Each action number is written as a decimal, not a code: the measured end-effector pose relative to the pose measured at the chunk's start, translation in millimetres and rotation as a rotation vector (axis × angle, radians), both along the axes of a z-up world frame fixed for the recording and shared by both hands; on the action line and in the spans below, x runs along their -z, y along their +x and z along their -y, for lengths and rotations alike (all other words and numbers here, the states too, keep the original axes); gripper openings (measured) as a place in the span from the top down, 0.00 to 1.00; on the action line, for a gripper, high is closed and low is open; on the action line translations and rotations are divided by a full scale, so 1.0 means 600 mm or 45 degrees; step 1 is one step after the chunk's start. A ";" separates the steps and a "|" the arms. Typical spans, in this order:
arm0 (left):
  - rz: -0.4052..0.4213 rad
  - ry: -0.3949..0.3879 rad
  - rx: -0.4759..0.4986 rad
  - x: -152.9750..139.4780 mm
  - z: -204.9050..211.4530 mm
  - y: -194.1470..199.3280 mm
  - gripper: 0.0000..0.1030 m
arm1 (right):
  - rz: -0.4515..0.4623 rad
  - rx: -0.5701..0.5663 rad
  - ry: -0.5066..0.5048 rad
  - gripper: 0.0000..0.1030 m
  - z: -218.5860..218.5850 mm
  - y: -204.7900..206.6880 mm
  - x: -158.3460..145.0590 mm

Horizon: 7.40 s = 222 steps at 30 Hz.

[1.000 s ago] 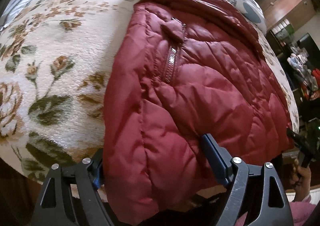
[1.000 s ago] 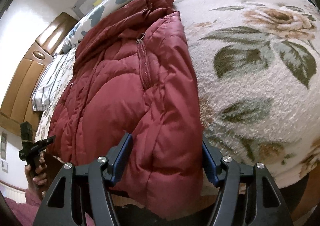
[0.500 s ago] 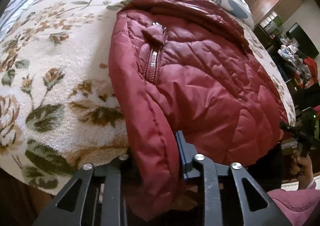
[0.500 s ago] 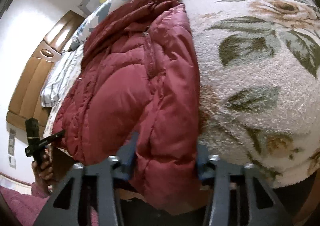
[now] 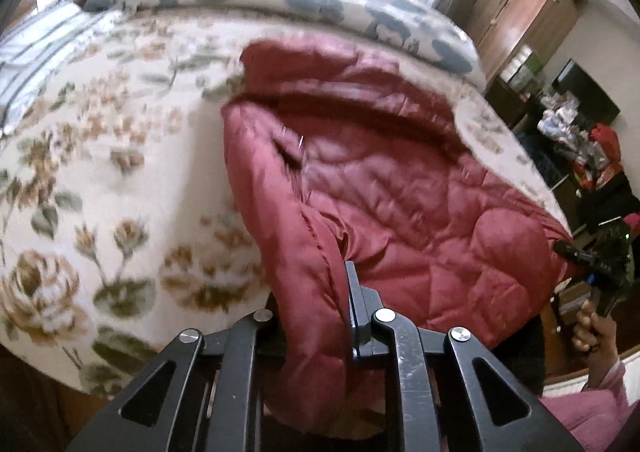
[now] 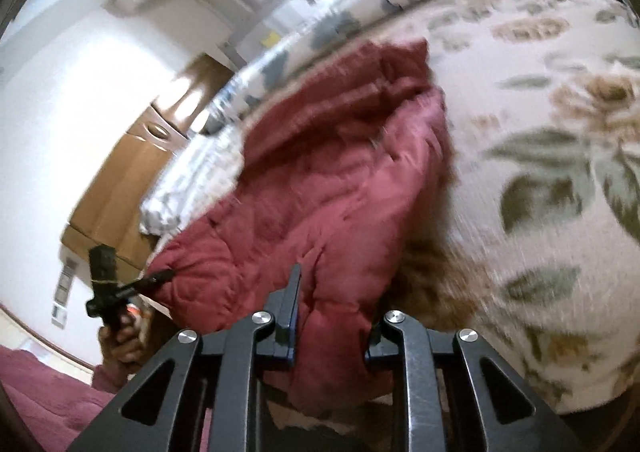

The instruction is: Fold large clothes

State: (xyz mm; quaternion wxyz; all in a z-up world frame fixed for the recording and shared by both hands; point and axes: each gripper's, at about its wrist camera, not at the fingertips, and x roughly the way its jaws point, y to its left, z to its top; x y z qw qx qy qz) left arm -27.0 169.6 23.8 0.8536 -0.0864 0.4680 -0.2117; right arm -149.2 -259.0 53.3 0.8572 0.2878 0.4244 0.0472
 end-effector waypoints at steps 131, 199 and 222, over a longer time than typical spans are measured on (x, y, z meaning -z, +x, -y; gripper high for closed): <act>0.028 0.498 -0.274 0.192 0.302 0.714 0.56 | -0.305 0.156 -0.573 0.29 0.150 0.693 0.217; -0.303 -0.501 -0.290 0.297 0.077 0.706 0.45 | -0.251 0.288 0.179 0.28 0.253 0.507 0.239; -0.232 -0.416 -0.123 0.149 -0.027 0.404 0.65 | -0.276 0.147 0.170 0.64 0.144 0.304 0.114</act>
